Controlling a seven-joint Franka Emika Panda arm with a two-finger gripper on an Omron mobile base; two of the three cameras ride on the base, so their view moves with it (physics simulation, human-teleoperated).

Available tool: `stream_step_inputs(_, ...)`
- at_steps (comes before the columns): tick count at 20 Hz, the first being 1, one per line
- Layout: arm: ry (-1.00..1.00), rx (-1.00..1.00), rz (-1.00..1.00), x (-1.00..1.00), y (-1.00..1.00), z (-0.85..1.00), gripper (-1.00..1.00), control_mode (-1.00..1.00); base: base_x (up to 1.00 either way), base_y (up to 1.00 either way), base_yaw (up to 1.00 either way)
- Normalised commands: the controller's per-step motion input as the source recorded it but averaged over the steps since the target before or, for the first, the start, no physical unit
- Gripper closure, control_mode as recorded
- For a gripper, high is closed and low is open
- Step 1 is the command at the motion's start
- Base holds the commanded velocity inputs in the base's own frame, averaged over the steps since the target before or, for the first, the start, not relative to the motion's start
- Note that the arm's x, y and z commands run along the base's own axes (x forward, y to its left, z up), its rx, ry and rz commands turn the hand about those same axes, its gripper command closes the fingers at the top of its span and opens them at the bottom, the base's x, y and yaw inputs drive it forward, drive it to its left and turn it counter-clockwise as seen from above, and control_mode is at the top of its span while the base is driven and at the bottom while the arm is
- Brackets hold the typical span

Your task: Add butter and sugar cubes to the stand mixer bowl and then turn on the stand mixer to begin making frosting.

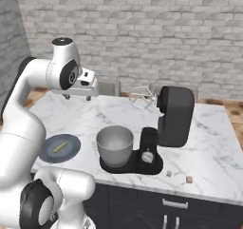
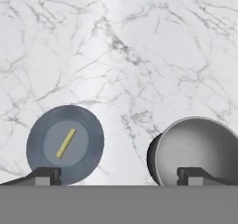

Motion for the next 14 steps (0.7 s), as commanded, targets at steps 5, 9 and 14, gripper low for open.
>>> stream_step_inputs(5,0.00,0.00,0.00,0.00,0.00,0.00,-1.00,1.00,0.25,0.34,0.00)
stream_step_inputs(9,0.00,0.00,0.00,0.00,0.00,0.00,-1.00,1.00,0.05,0.33,0.00)
stream_step_inputs(14,0.00,0.00,0.00,0.00,0.00,0.00,-1.00,1.00,0.44,0.15,0.00)
